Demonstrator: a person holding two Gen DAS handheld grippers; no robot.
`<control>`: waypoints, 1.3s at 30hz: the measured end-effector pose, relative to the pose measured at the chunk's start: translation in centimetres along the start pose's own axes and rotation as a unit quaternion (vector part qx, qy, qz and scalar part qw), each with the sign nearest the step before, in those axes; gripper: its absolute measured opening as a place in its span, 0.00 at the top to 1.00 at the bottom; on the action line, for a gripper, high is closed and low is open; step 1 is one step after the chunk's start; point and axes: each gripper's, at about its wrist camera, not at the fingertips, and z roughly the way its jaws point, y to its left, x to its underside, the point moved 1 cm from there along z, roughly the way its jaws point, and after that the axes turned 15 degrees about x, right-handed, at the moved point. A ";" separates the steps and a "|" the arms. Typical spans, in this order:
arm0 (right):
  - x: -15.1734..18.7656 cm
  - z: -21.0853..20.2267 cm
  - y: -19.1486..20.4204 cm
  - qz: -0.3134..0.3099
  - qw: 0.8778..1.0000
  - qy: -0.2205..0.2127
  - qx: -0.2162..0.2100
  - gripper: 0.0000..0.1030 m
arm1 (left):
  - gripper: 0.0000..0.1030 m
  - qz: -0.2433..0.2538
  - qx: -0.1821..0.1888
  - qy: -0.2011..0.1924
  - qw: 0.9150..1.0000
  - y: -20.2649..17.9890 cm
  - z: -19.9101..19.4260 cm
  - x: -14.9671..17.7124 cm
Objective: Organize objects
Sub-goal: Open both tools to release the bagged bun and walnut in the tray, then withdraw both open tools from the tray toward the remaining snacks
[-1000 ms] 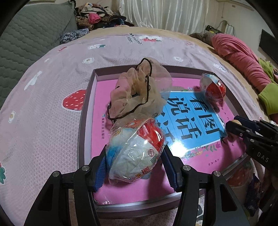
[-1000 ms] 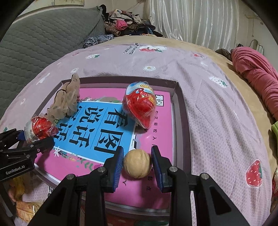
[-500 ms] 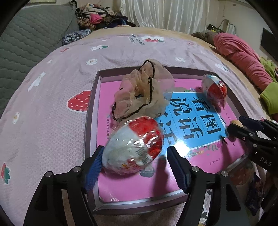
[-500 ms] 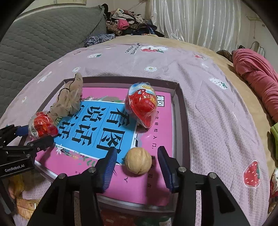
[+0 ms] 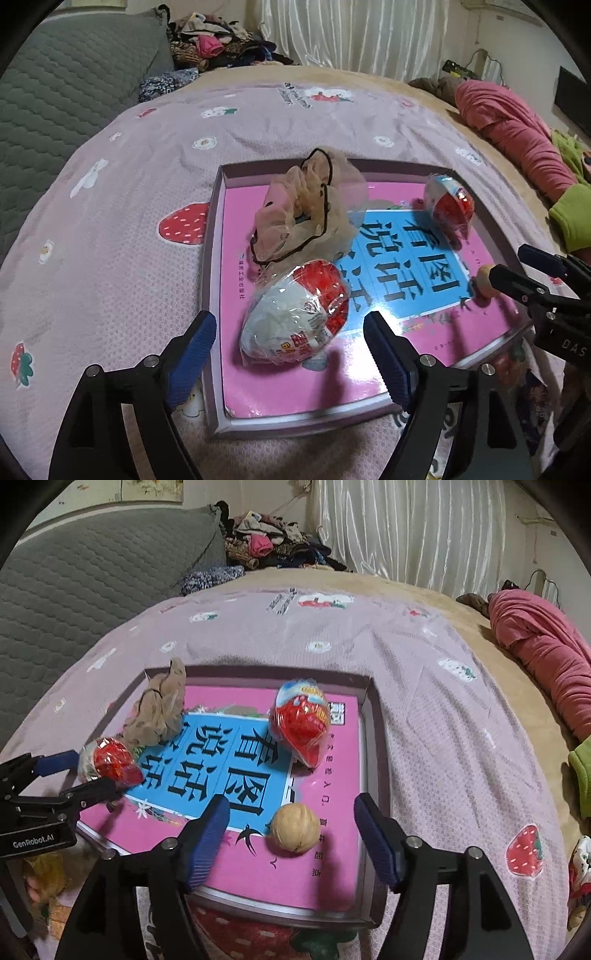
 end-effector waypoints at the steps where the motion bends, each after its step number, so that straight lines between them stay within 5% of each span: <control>1: -0.1 -0.3 0.0 0.000 1.000 -0.003 0.002 0.28 | 0.17 0.001 -0.001 -0.001 1.000 -0.1 -0.2 0.0; 11: -0.3 -6.4 0.1 0.009 0.998 -0.058 0.026 0.12 | 0.16 0.009 -0.030 -0.036 0.999 -1.7 -4.5 0.8; 19: 1.3 -12.8 -2.0 0.056 0.994 -0.094 0.017 0.08 | 0.16 0.005 -0.020 -0.057 0.998 -3.4 -9.5 2.8; 39: 4.3 -25.9 0.3 0.022 0.990 -0.135 0.019 0.04 | 0.16 0.020 -0.052 -0.111 0.992 -5.2 -24.6 7.0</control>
